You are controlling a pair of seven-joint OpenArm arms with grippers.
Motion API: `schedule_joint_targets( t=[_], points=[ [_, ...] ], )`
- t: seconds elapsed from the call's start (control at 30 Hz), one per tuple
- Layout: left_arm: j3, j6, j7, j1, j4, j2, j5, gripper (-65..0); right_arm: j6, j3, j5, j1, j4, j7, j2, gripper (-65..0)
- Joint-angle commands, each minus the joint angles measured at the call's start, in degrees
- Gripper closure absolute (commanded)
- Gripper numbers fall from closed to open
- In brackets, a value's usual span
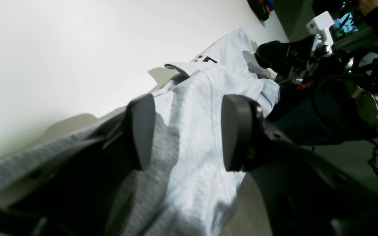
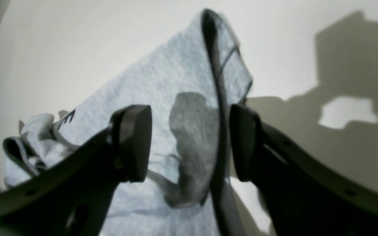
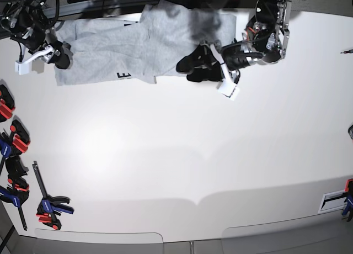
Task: Fold the T-shirt properly
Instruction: 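Lift the shirt with the right gripper and fold it over onto the stack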
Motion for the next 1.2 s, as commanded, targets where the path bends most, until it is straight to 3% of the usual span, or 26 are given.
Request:
schedule_joint_targets(
  t=[0.0,0.23,0.43,0.63,0.83,0.9,0.97,1.1,1.17],
  points=[
    [-0.04,-0.67,-1.33,-0.63,0.94,-0.17,-1.46,-30.0,0.50,1.40,2.34,0.28,0.87,1.33,1.55,-35.1],
    [-0.04,-0.67,-1.38,-0.63,0.94,-0.17,-1.46,-30.0,0.61,9.14,4.63,0.66,0.70,-2.45,1.95,-35.1],
    [-0.04,-0.67,-1.38,-0.63,0.94,-0.15,-1.46,-30.0,0.63,8.15,4.59,-0.20,0.07,-2.69,0.04,-35.1],
    [-0.04,-0.67,-1.38,-0.63,0.94,-0.15,-1.46,-30.0,-0.87,3.19,-2.97,-0.20,0.02,-1.53,-2.08,-35.0],
    [-0.07,-0.67,-1.38,-0.63,0.94,-0.17,-1.46,-30.0,-1.55,1.62,-4.63,-0.04,0.02,-1.36,-3.32,-34.5],
    [-0.07,-0.67,-1.38,-0.63,0.94,-0.15,-1.46,-30.1,-1.55,1.55,-4.63,-0.02,0.02,-1.44,-3.76,-31.0],
    [-0.07,-0.67,-1.68,-0.66,0.94,-0.17,-1.46,-29.8,-1.53,1.55,-4.68,-0.04,0.02,-1.66,-3.96,-23.6],
    [-2.36,-0.67,-2.67,-0.63,1.09,-0.15,-1.66,-23.5,-1.53,1.57,-4.66,-0.04,0.02,-2.49,-3.91,0.0],
    [-5.03,-0.67,-2.64,-0.63,1.55,-0.17,-1.66,-20.7,-1.53,1.57,-4.61,-0.02,0.02,-2.49,-3.89,0.0]
  ],
)
